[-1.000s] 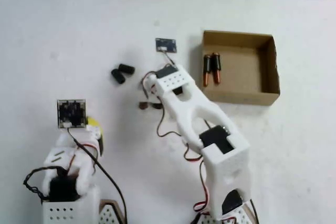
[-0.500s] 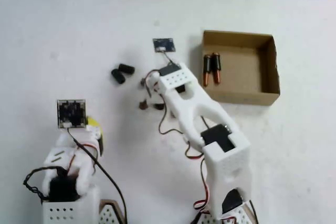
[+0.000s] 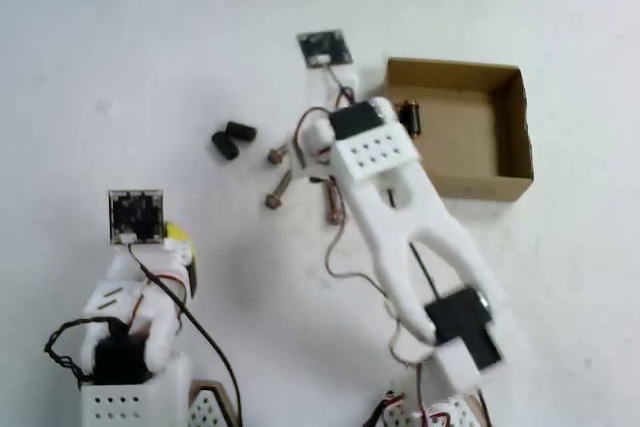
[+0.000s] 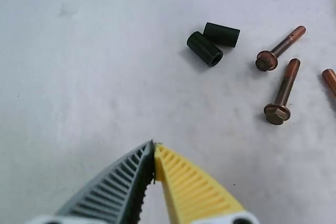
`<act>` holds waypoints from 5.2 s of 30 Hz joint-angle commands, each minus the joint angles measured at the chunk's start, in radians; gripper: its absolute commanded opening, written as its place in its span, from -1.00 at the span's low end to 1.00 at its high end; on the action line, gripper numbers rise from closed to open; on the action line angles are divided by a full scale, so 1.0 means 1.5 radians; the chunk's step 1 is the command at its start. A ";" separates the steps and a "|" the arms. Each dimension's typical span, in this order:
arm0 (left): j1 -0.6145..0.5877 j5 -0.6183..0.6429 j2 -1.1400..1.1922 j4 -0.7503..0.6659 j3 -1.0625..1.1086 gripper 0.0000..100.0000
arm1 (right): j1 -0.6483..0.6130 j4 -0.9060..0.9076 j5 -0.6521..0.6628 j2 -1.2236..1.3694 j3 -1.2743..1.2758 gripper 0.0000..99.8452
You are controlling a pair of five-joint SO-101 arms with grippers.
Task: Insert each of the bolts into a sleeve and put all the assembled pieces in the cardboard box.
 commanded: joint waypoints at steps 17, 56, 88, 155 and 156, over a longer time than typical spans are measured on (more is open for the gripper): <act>-0.002 -0.008 -0.005 -0.016 -0.004 -0.96 | 0.010 0.210 0.010 -0.494 -0.006 -0.96; -0.005 -0.141 -0.005 0.039 -0.028 -0.96 | 0.077 -0.347 0.117 -1.089 0.829 -0.97; -0.002 -0.207 0.259 0.143 -0.427 -0.96 | 0.019 -0.654 0.117 -1.184 1.093 -0.97; 0.262 -0.205 1.649 0.277 -1.352 -0.77 | 0.107 -0.644 0.121 -1.184 1.093 -0.97; 0.262 -0.205 1.656 0.269 -1.350 -0.77 | 0.109 -0.644 0.121 -1.184 1.093 -0.97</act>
